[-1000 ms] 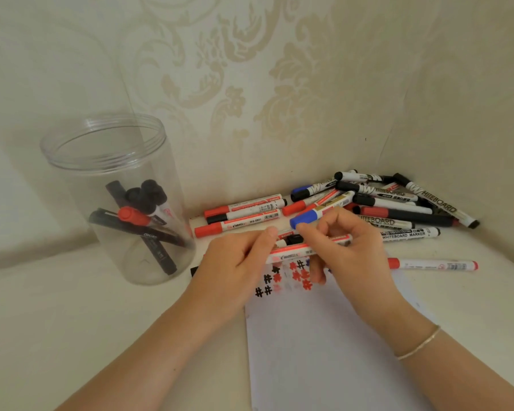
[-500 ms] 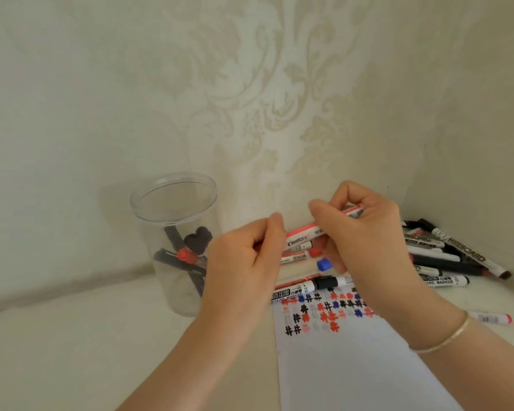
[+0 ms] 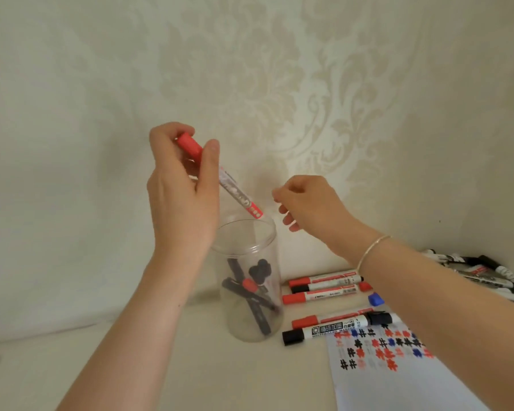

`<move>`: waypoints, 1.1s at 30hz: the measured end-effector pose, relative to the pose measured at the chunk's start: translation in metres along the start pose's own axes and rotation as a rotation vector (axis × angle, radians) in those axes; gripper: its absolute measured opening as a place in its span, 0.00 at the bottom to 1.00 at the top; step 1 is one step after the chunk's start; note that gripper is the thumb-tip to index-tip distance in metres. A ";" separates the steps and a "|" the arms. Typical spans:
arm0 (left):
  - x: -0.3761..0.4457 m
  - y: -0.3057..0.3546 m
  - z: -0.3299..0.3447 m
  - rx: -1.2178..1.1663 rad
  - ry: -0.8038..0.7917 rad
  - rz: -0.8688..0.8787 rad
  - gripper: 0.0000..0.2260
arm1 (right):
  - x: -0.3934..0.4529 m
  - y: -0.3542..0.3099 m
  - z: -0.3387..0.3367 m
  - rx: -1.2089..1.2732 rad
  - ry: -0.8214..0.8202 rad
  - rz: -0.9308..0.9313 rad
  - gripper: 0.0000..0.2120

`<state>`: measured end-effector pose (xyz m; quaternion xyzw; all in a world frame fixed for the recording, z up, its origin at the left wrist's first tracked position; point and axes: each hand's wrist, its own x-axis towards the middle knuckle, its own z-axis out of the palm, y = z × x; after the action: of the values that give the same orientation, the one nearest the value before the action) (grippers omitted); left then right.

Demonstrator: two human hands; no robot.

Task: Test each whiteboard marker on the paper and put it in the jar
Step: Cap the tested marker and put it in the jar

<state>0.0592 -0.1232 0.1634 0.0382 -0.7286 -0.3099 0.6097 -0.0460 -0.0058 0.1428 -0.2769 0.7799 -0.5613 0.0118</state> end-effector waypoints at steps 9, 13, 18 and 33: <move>-0.002 -0.019 0.013 0.480 -0.888 -0.014 0.06 | -0.020 0.091 0.010 -0.951 -0.438 0.086 0.10; 0.001 -0.028 0.026 0.568 -1.085 -0.099 0.02 | -0.025 0.103 0.013 -0.984 -0.451 0.046 0.14; 0.014 -0.031 0.035 0.621 -1.374 -0.243 0.07 | -0.023 0.124 0.019 -1.015 -0.442 -0.034 0.13; -0.041 0.036 0.063 0.406 -0.934 0.235 0.18 | -0.038 0.103 -0.055 -0.641 -0.121 -0.333 0.12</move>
<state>0.0240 -0.0515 0.1416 -0.0686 -0.9676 -0.0760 0.2307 -0.0748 0.0808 0.0609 -0.4224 0.8582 -0.2654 -0.1210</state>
